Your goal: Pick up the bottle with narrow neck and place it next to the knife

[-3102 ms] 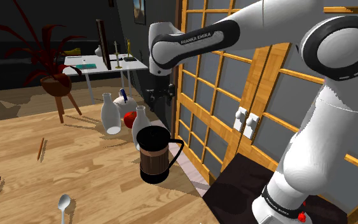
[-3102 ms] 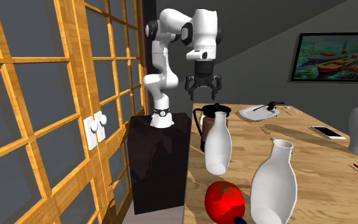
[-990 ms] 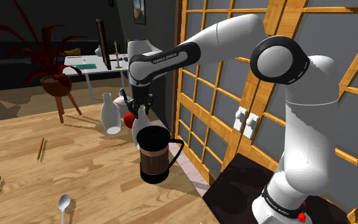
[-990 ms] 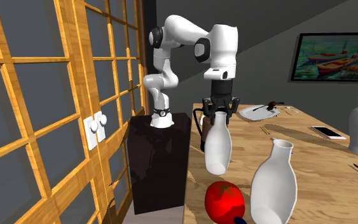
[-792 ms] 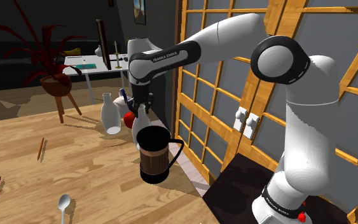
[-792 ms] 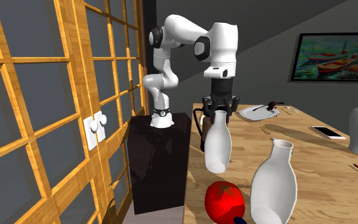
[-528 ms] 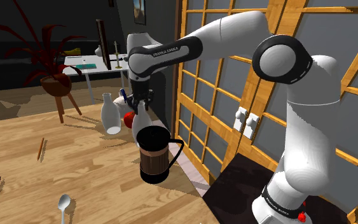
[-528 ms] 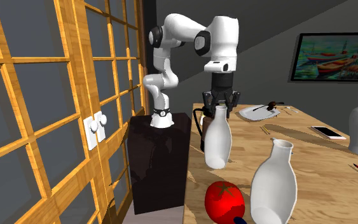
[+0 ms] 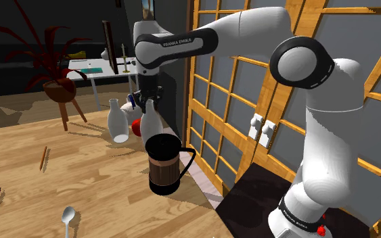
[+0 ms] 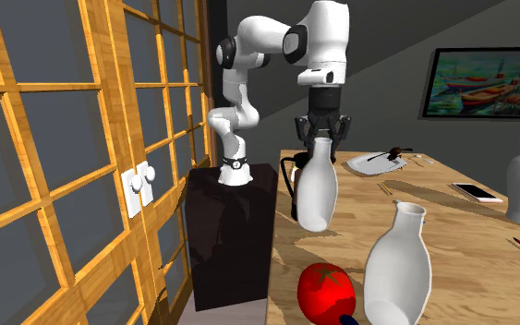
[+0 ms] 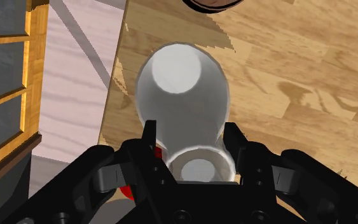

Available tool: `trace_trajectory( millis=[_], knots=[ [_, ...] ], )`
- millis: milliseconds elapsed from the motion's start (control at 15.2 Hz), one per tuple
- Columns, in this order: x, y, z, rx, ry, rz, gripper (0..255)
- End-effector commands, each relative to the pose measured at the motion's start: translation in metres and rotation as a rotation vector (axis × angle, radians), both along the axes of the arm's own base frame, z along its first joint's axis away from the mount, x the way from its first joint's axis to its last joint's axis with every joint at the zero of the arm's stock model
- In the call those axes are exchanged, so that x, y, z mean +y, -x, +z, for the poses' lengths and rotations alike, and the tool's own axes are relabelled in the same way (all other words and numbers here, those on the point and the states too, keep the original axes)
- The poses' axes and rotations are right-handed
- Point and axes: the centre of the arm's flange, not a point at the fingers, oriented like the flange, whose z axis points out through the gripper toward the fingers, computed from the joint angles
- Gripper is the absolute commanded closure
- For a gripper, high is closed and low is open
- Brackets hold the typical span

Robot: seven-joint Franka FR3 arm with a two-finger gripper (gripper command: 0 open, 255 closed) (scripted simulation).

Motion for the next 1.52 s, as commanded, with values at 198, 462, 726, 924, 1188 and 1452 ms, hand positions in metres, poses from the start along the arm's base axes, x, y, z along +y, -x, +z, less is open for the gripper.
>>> trace_trajectory(
  millis=[198,462,726,924,1188,1452],
  knots=[
    [0.012,0.022,0.026,0.0,0.0,0.0,255],
    [0.036,0.063,0.049,0.0,0.0,0.0,255],
    [0.06,0.104,0.072,0.0,0.0,0.0,255],
    [0.077,0.135,0.089,0.0,0.0,0.0,255],
    [0.101,0.176,0.112,0.0,0.0,0.0,255],
    [0.125,0.217,0.135,0.0,0.0,0.0,255]
  ],
)
